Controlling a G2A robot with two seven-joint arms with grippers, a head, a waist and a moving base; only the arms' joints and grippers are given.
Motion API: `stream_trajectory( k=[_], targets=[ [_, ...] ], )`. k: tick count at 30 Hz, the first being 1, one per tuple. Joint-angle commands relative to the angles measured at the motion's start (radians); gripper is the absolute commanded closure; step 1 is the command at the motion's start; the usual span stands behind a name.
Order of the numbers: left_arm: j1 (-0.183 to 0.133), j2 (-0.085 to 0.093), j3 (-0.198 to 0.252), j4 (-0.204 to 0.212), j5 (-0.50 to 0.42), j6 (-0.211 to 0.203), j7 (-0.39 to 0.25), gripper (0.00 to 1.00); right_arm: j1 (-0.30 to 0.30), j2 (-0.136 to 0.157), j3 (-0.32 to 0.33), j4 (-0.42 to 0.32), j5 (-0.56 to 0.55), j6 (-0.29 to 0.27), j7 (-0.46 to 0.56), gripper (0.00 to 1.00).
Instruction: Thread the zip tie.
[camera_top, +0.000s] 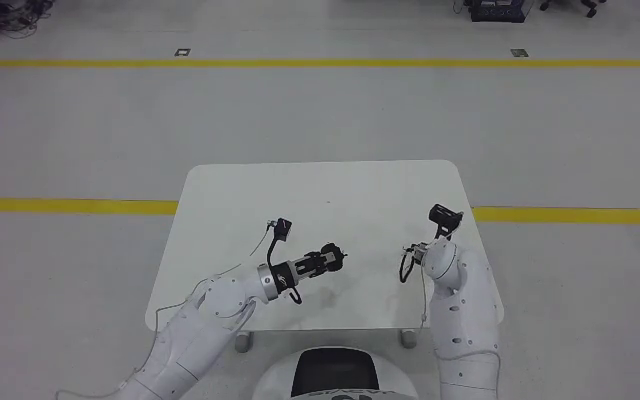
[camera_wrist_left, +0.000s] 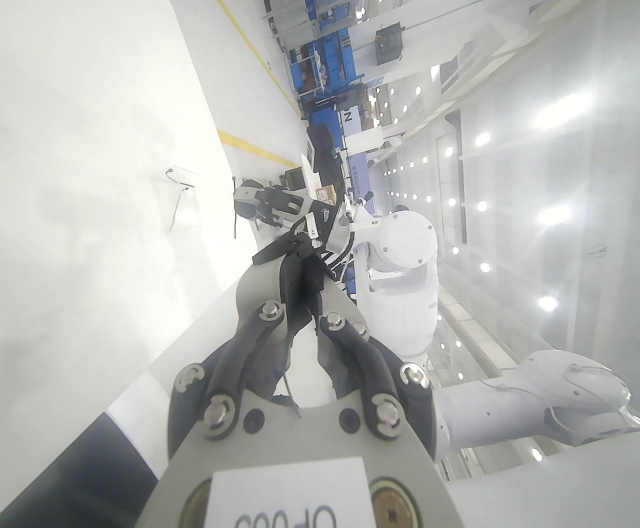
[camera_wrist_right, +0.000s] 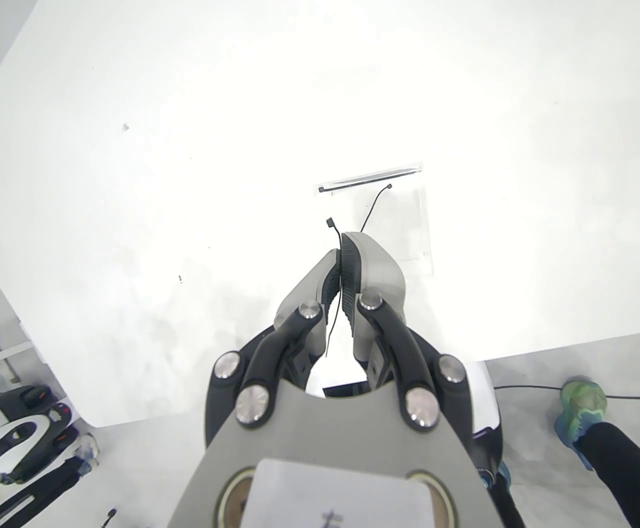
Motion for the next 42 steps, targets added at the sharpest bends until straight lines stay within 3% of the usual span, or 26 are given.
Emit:
stream_trajectory(
  k=[1,7,10,17,24,26,29,31,42],
  targets=[
    [0.000,0.000,0.000,0.000,0.000,0.000,0.000,1.00,0.001,0.000,0.000,0.002,-0.003,0.000,-0.001,1.00],
    [0.000,0.000,0.000,0.000,0.000,0.000,0.000,1.00,0.000,0.001,0.001,0.000,-0.003,0.000,-0.011,1.00],
    [0.000,0.000,0.000,0.000,0.000,0.000,0.000,1.00,-0.025,0.005,0.028,-0.031,0.096,-0.017,-0.102,1.00],
    [0.000,0.000,0.000,0.000,0.000,0.000,0.000,1.00,-0.081,0.023,0.126,-0.078,0.366,-0.206,-0.150,1.00],
    [0.000,0.000,0.000,0.000,0.000,0.000,0.000,1.00,-0.034,0.055,0.228,-0.015,0.653,-0.388,0.003,1.00],
    [0.000,0.000,0.000,0.000,0.000,0.000,0.000,1.00,-0.014,0.065,0.254,0.007,0.707,-0.419,0.048,1.00],
    [0.000,0.000,0.000,0.000,0.000,0.000,0.000,1.00,0.023,0.082,0.275,0.049,0.797,-0.462,0.124,1.00],
    [0.000,0.000,0.000,0.000,0.000,0.000,0.000,1.00,0.041,0.093,0.273,0.068,0.846,-0.525,0.180,1.00],
    [0.000,0.000,0.000,0.000,0.000,0.000,0.000,1.00,0.042,0.095,0.273,0.070,0.847,-0.529,0.183,1.00]
  ],
)
